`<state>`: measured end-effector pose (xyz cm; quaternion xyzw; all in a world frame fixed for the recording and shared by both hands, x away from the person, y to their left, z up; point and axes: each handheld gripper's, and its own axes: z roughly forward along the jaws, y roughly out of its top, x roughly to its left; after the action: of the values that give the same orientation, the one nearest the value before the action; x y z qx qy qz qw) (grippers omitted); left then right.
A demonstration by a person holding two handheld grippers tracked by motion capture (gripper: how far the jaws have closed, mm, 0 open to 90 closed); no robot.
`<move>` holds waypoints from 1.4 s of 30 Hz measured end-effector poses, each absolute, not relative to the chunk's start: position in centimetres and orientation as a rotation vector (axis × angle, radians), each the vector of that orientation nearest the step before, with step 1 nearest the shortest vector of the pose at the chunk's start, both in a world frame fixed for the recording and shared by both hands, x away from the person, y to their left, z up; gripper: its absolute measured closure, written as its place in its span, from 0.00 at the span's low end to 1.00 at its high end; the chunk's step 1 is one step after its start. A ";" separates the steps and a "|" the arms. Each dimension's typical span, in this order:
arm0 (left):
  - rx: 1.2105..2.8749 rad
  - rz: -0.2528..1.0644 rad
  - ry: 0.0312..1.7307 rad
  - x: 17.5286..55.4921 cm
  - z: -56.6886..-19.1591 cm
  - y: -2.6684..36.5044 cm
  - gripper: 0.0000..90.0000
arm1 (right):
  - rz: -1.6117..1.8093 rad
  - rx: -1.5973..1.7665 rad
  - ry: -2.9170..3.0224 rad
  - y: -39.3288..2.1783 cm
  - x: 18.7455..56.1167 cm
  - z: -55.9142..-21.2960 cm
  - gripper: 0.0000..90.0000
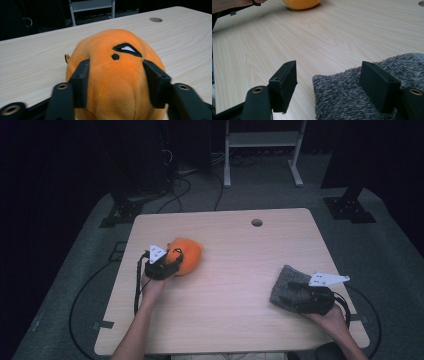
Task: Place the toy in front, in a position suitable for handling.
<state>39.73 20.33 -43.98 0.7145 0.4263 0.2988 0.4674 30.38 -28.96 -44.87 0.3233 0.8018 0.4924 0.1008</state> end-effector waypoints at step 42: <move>1.754 0.431 0.654 33.4 -41.6 13.1 0.57 | 1.474 0.983 2.304 -29.8 30.5 -44.7 0.32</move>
<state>33.43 13.09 -41.61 0.7481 0.2790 0.1839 0.5733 30.46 -29.81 -44.67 0.3358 0.7873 0.5037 0.1172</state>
